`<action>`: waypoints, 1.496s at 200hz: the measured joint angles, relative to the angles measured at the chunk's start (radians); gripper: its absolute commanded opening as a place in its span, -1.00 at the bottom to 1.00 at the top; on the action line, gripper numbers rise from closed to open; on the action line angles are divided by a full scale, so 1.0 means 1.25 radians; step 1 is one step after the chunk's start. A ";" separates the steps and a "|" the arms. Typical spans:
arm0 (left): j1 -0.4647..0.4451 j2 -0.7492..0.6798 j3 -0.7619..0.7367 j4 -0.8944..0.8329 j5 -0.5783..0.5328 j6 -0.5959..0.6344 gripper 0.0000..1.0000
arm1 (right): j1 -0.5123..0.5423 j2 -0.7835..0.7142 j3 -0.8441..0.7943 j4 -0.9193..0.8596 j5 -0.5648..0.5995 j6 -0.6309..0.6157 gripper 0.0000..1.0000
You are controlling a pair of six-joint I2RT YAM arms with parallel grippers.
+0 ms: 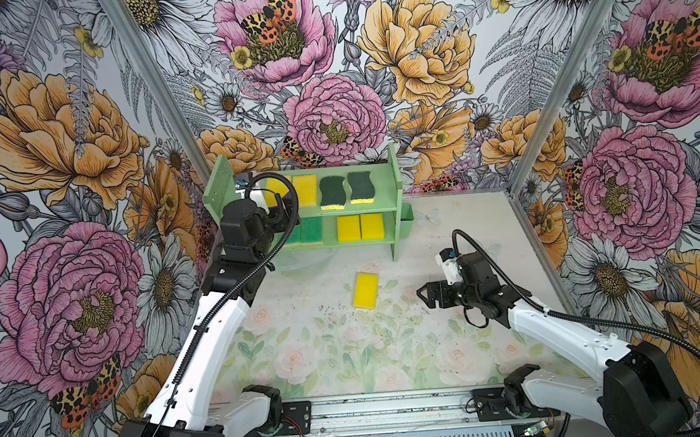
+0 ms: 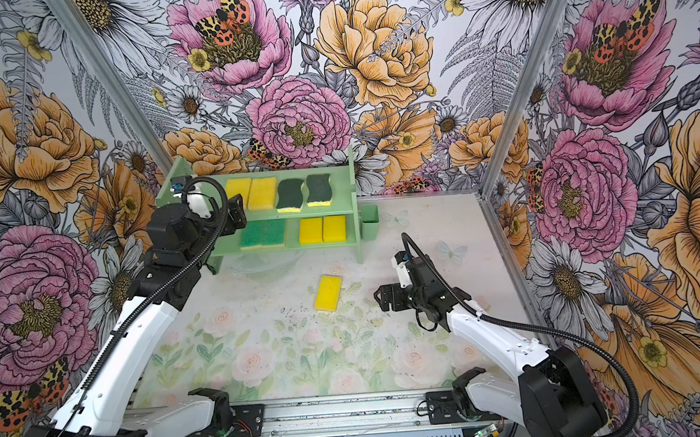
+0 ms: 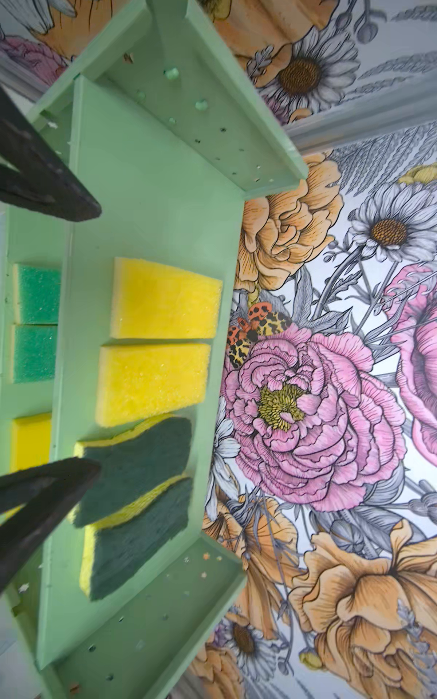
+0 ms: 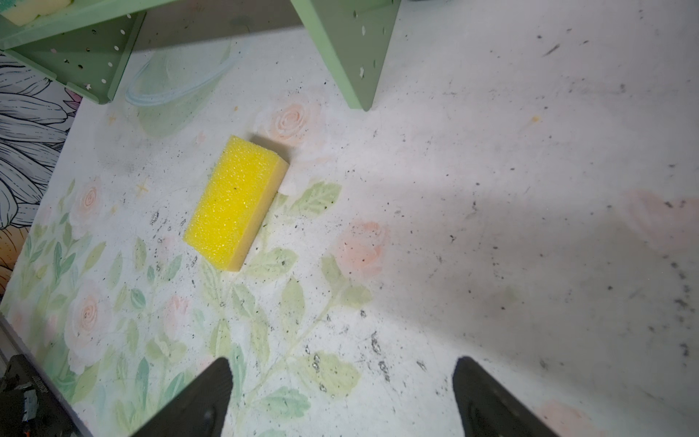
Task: Place and organize the cleaning sponges onto the shelf
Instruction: 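Open the left gripper and draw it back toward the remaining yellow sponge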
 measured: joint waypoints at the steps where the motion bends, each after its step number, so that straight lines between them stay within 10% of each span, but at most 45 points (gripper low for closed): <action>1: -0.002 0.000 -0.002 0.000 0.000 0.000 0.98 | 0.000 0.000 0.000 0.000 0.000 0.000 0.87; 163: -0.460 0.096 -0.531 0.267 -0.095 -0.214 0.98 | -0.007 0.000 0.000 0.000 -0.033 0.000 0.88; 299: -0.591 0.329 -0.595 0.614 -0.220 -0.227 0.98 | -0.017 0.000 0.000 0.000 -0.032 0.000 0.88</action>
